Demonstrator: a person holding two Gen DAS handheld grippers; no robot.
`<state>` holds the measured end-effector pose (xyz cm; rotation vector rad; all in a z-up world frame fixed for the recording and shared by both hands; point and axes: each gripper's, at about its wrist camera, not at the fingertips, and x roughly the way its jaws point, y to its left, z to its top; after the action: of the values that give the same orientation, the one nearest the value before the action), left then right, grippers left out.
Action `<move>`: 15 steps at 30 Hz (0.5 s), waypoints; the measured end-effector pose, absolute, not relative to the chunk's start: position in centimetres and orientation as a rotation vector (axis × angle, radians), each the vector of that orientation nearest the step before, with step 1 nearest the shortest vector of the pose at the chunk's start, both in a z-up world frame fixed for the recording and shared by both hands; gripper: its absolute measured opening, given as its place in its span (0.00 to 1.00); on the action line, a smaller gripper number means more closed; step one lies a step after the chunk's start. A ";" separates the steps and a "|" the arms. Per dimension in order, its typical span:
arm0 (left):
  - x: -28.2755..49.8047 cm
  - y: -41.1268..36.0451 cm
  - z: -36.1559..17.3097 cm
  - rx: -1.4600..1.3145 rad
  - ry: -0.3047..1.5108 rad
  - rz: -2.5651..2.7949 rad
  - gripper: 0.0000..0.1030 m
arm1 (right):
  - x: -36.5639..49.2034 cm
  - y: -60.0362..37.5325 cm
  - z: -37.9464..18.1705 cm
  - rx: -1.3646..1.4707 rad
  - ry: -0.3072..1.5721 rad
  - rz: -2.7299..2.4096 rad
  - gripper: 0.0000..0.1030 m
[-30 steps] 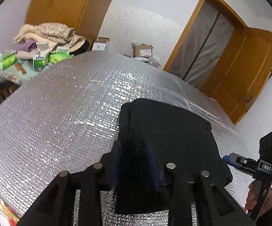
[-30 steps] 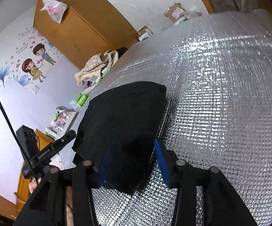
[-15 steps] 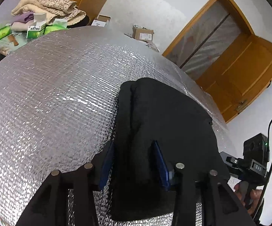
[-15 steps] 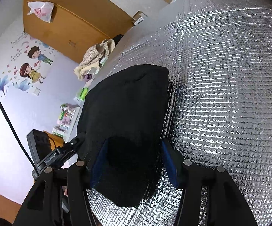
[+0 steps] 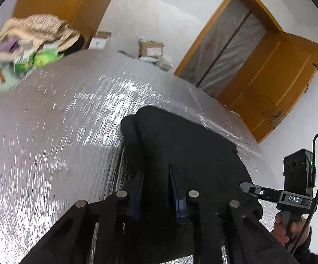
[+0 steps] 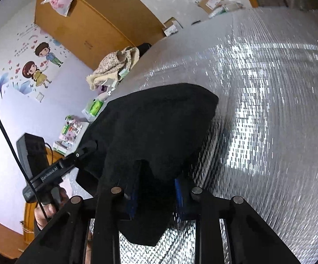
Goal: Fold clothes
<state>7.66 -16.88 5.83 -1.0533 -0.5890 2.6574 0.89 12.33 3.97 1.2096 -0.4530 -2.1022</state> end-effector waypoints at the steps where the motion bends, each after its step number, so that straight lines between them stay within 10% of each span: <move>1: 6.8 -16.5 6.5 -1.039 -0.569 2.663 0.20 | 0.4 12.2 4.6 1.197 -0.441 -2.108 0.26; 15: -6.4 -17.1 9.9 -0.949 -0.483 2.674 0.20 | -11.2 10.6 8.3 1.113 -0.380 -2.158 0.26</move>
<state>-6.45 -17.11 9.88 -0.9486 -0.4828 2.6744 -11.22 10.61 8.32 1.1129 -0.3800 -2.1581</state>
